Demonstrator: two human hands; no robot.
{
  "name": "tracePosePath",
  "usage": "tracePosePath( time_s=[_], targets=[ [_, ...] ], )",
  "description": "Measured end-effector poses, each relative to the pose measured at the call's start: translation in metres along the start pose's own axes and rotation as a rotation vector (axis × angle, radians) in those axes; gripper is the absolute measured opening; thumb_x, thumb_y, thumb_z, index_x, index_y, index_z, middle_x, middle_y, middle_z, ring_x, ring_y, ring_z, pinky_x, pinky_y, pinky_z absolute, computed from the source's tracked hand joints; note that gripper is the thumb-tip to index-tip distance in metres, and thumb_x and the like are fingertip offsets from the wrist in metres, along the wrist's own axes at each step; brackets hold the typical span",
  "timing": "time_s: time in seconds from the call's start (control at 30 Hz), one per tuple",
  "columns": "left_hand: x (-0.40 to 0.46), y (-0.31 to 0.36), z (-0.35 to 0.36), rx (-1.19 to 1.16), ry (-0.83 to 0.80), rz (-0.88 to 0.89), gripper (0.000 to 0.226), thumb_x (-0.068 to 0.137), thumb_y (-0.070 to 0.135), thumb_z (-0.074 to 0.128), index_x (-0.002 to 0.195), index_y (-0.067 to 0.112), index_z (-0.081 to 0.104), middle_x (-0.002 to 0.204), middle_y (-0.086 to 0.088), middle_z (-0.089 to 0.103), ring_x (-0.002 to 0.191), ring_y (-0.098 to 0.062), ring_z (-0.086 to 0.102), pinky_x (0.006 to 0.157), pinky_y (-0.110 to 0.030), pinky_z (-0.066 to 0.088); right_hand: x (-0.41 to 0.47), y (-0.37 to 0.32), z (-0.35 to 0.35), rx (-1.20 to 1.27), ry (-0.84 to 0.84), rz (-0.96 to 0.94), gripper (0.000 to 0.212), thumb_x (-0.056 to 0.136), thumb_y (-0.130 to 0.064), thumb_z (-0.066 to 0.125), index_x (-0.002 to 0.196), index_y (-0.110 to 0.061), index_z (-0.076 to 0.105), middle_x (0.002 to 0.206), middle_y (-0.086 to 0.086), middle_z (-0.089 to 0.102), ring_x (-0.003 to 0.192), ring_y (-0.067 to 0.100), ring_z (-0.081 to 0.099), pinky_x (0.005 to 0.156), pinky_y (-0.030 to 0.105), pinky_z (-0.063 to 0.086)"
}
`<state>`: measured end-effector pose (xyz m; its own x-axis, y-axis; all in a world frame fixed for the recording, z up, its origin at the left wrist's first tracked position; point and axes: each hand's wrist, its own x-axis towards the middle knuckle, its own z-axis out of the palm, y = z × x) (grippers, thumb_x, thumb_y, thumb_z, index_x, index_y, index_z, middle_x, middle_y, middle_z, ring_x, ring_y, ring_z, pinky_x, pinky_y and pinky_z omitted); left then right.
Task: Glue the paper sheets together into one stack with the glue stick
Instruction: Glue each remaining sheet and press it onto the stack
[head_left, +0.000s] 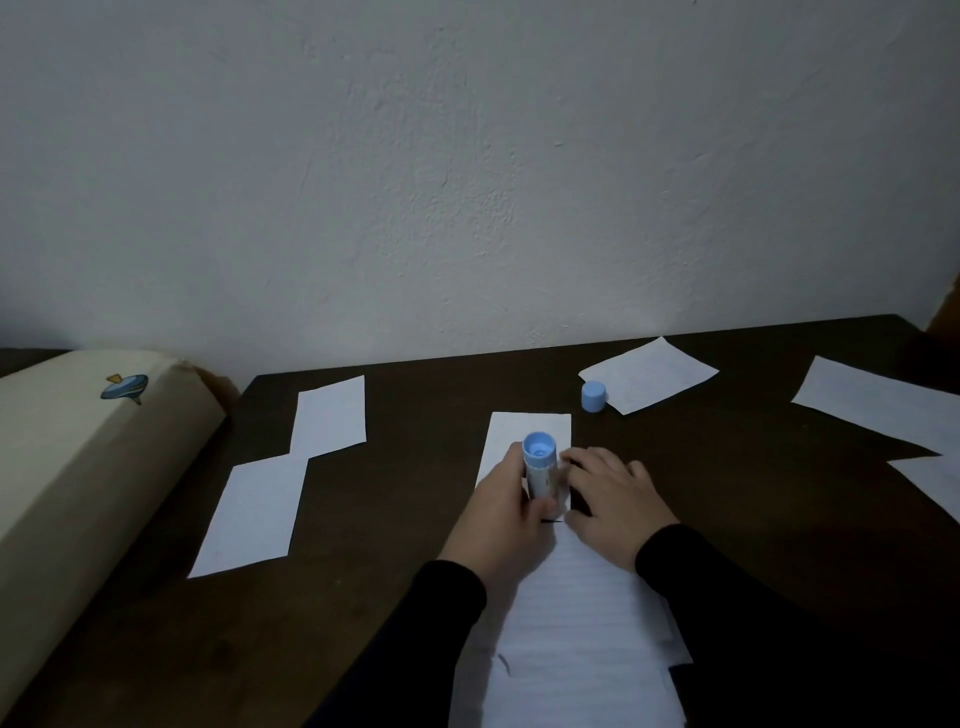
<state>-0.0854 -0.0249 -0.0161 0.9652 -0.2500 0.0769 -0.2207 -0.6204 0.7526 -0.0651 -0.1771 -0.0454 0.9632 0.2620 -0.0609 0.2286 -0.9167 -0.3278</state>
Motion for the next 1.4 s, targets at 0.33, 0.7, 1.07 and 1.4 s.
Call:
tracePosePath(
  time_s=[0.33,0.7,1.07,1.4],
  targets=[
    [0.008,-0.013,-0.028,0.087,-0.008,-0.109,0.028,0.086,0.014,0.063,0.105,0.030,0.049,0.105,0.011,0.058,0.097,-0.006,0.054,0.081,-0.025,0.045,0.001,-0.002,0.001,0.013,-0.008,0.031,0.052,0.092,-0.026,0.048,0.142,-0.035,0.038,0.154,-0.011,0.024,0.143,0.011,0.015,0.113,0.041,0.020],
    [0.006,-0.025,-0.048,0.050,0.100,-0.249,0.033,0.089,0.021,0.064,0.112,0.032,0.044,0.112,0.015,0.052,0.107,-0.005,0.051,0.094,-0.032,0.048,-0.001,-0.004,0.000,-0.018,-0.049,0.029,0.052,0.094,-0.031,0.041,0.145,-0.034,0.032,0.160,-0.007,0.011,0.146,0.015,0.007,0.115,0.044,0.014],
    [0.008,-0.018,-0.052,-0.116,0.443,-0.265,0.040,0.089,0.022,0.063,0.120,0.030,0.039,0.132,0.003,0.052,0.124,-0.016,0.049,0.096,-0.036,0.048,-0.004,-0.027,-0.003,-0.180,0.017,0.064,0.056,0.095,-0.061,0.027,0.140,-0.030,0.042,0.128,0.003,0.044,0.120,0.019,0.038,0.100,0.039,0.032],
    [0.006,-0.015,-0.042,-0.040,0.329,-0.169,0.035,0.090,0.027,0.063,0.116,0.030,0.041,0.123,0.010,0.053,0.114,-0.005,0.048,0.090,-0.026,0.046,0.000,0.001,-0.013,-0.190,0.062,0.276,0.047,0.098,-0.036,0.037,0.143,-0.024,0.036,0.148,0.001,0.032,0.132,0.020,0.030,0.104,0.040,0.032]
  ],
)
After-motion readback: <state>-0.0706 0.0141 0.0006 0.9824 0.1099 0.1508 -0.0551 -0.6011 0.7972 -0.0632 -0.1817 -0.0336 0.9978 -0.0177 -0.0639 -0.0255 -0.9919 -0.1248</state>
